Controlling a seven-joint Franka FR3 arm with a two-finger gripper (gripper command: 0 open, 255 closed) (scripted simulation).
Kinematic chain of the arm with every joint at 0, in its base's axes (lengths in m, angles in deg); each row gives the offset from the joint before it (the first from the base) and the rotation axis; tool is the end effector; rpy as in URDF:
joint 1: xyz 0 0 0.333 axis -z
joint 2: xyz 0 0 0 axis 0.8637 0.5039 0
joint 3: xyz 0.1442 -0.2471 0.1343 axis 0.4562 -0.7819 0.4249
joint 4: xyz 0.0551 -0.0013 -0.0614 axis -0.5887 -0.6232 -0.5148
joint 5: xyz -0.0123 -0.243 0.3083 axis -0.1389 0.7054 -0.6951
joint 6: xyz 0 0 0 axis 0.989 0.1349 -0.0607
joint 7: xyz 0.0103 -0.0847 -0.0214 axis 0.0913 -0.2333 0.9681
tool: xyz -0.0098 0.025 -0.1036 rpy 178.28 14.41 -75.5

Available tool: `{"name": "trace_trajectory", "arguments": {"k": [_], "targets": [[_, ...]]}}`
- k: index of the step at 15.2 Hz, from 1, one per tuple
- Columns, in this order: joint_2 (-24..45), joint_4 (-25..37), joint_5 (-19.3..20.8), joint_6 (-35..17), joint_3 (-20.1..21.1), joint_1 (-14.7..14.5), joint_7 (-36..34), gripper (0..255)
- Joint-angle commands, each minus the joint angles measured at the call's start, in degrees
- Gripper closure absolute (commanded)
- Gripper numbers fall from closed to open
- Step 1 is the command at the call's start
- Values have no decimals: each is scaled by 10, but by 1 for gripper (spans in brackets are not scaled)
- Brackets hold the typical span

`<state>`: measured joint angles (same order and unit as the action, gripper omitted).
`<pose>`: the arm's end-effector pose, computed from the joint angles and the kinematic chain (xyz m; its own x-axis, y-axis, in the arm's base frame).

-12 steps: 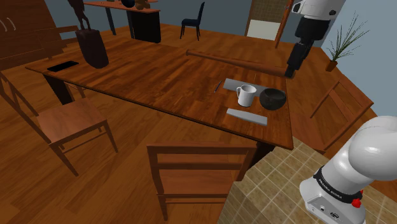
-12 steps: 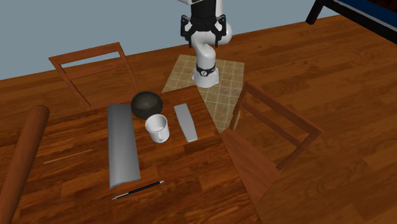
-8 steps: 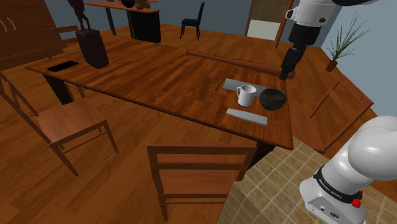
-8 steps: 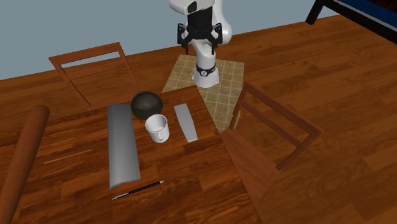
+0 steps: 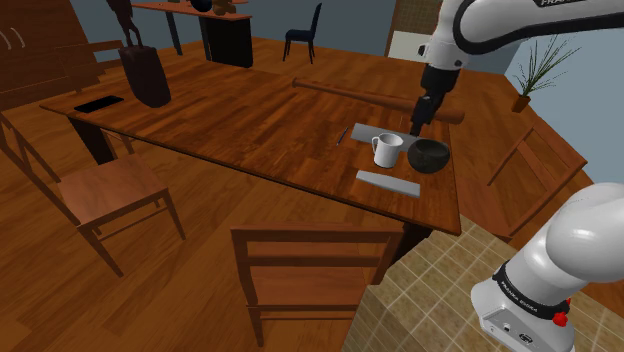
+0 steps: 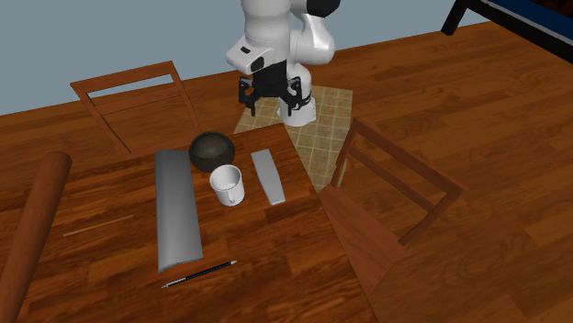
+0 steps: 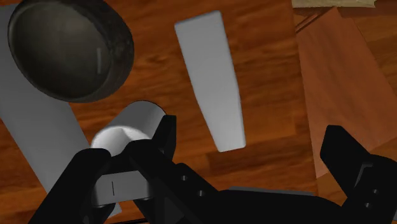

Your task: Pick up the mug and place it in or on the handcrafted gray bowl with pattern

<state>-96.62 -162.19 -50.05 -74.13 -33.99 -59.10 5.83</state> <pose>0.3834 0.0000 0.5117 0.9732 0.2297 -0.0046 0.2298 -0.9731 0.0144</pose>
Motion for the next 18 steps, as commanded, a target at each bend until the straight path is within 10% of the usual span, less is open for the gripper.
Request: {"name": "trace_trajectory", "arguments": {"k": [1,18], "targets": [[35,-2,9,-40,-8,5,13,0],[299,64,40,-252,-37,27,59,0]]}}
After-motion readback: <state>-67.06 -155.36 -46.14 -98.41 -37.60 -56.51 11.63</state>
